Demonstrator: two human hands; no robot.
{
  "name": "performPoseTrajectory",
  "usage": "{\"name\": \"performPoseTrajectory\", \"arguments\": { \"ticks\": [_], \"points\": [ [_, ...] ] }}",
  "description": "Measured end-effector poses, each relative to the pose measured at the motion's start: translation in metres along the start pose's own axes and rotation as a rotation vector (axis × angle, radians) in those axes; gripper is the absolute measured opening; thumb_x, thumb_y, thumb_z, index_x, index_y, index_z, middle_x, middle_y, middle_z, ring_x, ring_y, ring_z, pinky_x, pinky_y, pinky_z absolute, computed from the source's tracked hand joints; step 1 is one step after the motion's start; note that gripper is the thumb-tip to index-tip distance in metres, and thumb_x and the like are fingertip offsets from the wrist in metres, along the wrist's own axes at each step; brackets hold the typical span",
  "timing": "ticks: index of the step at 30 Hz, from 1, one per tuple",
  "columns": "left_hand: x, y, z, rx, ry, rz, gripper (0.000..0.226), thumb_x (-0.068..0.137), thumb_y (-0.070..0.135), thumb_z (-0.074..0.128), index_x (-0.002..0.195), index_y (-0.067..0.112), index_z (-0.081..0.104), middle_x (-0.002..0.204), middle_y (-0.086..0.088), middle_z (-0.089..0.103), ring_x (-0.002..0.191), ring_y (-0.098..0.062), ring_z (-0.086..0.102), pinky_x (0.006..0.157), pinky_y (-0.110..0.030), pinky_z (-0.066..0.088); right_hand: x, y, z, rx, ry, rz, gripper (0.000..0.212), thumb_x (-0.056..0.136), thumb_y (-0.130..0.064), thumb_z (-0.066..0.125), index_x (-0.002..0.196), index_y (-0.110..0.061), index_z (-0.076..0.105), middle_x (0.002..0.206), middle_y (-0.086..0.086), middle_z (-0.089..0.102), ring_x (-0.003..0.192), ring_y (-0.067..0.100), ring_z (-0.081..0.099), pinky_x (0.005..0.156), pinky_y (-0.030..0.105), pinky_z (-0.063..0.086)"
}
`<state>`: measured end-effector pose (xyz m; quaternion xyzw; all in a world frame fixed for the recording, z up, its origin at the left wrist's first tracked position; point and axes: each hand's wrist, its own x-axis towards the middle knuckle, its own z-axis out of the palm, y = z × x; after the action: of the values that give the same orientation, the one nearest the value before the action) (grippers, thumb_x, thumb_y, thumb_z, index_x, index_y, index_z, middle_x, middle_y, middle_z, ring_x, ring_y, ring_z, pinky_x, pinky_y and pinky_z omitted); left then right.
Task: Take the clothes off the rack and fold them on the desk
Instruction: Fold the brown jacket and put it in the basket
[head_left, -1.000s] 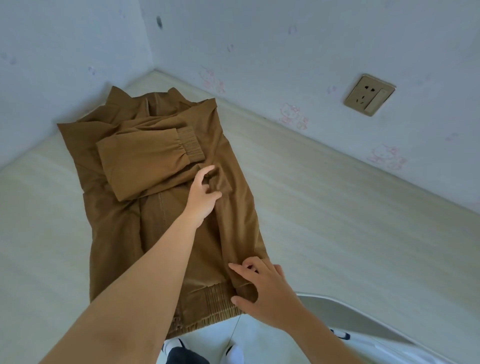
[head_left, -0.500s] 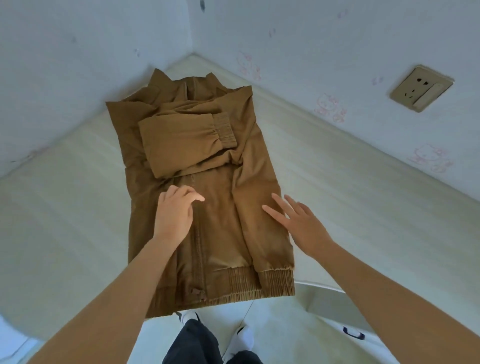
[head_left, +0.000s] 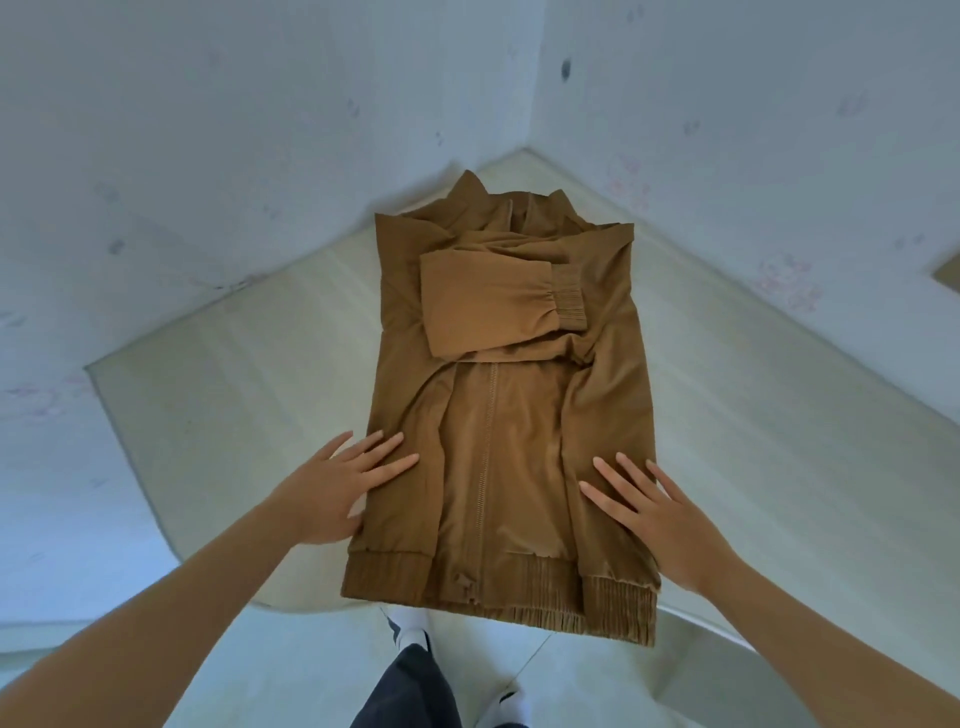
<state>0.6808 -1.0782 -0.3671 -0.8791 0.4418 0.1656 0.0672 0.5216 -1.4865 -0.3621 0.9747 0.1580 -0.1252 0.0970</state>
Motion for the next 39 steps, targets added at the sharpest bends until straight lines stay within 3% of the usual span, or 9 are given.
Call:
{"name": "performPoseTrajectory", "arguments": {
  "ticks": [6,10,14,19,23,29,33,36,39],
  "points": [
    [-0.022,0.001,0.02,-0.024,0.042,0.085,0.102,0.081,0.057,0.064,0.148,0.046,-0.012,0.16,0.007,-0.012,0.146,-0.018,-0.008,0.117,-0.041,-0.003,-0.011,-0.012,-0.001,0.029,-0.094,-0.037,0.11,0.061,-0.032,0.087,0.151,-0.036,0.024,0.158,0.007,0.027,0.141,0.032,0.032,0.114,0.049,0.028],
    [-0.025,0.016,0.007,-0.237,-0.057,-0.054,0.068,0.086,0.068,0.046,0.142,0.061,0.007,0.159,0.017,0.003,0.148,-0.012,0.002,0.117,-0.037,-0.01,-0.018,-0.016,-0.01,0.368,-0.135,0.019,0.069,0.088,-0.055,0.051,0.145,-0.056,0.012,0.158,-0.019,0.007,0.147,0.008,0.002,0.12,0.033,0.002],
    [-0.005,0.004,-0.055,-0.937,-0.227,-0.291,0.088,0.045,0.102,0.037,0.112,0.047,0.054,0.12,0.022,0.059,0.116,-0.005,0.054,0.112,-0.034,0.033,0.0,-0.011,-0.063,1.148,-0.188,0.452,0.024,0.1,-0.025,0.048,0.122,-0.032,0.051,0.131,-0.004,0.055,0.123,0.021,0.052,0.103,0.025,0.043],
    [0.026,-0.018,-0.086,-1.481,-0.058,-0.593,0.102,0.072,0.082,0.049,0.144,0.011,0.04,0.14,-0.006,0.052,0.124,-0.024,0.052,0.107,-0.038,0.04,0.035,0.028,-0.088,1.616,-0.204,0.67,0.084,0.079,-0.069,0.054,0.144,-0.018,0.04,0.136,-0.005,0.053,0.119,0.018,0.054,0.105,0.034,0.041],
    [0.034,-0.002,-0.052,-1.528,0.168,-0.877,0.085,0.082,0.071,0.046,0.138,0.007,0.046,0.137,-0.01,0.053,0.121,-0.032,0.051,0.104,-0.043,0.04,0.044,0.009,-0.055,1.554,-0.078,0.928,0.077,0.079,-0.064,0.06,0.129,-0.005,0.057,0.126,0.008,0.061,0.105,0.024,0.058,0.095,0.033,0.046],
    [0.008,0.018,-0.024,-1.536,0.378,-0.782,0.075,0.074,0.06,0.063,0.131,0.013,0.054,0.121,0.0,0.06,0.111,-0.023,0.056,0.102,-0.04,0.044,0.025,-0.021,-0.039,1.743,0.268,1.002,0.059,0.079,-0.06,0.058,0.114,-0.013,0.064,0.105,0.0,0.067,0.099,0.018,0.062,0.083,0.027,0.046],
    [0.01,0.022,-0.019,-1.437,0.481,-0.741,0.026,0.093,0.051,0.047,0.1,0.03,0.061,0.101,0.003,0.064,0.1,-0.019,0.059,0.081,-0.025,0.047,0.02,-0.035,-0.031,1.585,0.308,0.999,0.06,0.08,-0.062,0.061,0.09,-0.003,0.068,0.084,0.009,0.07,0.083,0.023,0.066,0.068,0.028,0.048],
    [0.021,0.017,-0.03,-1.31,0.558,-0.727,0.033,0.1,0.047,0.035,0.098,0.025,0.059,0.098,-0.004,0.063,0.092,-0.021,0.058,0.08,-0.031,0.047,0.03,-0.025,-0.033,1.381,0.455,1.084,0.068,0.086,-0.06,0.054,0.079,0.007,0.063,0.068,0.014,0.062,0.064,0.026,0.059,0.058,0.035,0.045],
    [0.025,0.005,-0.019,-1.133,0.535,-0.84,0.041,0.102,0.043,0.034,0.104,0.012,0.061,0.095,-0.004,0.062,0.093,-0.025,0.058,0.082,-0.037,0.044,0.033,-0.009,-0.019,1.308,0.434,1.215,0.053,0.096,-0.042,0.052,0.081,0.007,0.063,0.072,0.017,0.062,0.071,0.033,0.06,0.064,0.04,0.048]
  ]
}}
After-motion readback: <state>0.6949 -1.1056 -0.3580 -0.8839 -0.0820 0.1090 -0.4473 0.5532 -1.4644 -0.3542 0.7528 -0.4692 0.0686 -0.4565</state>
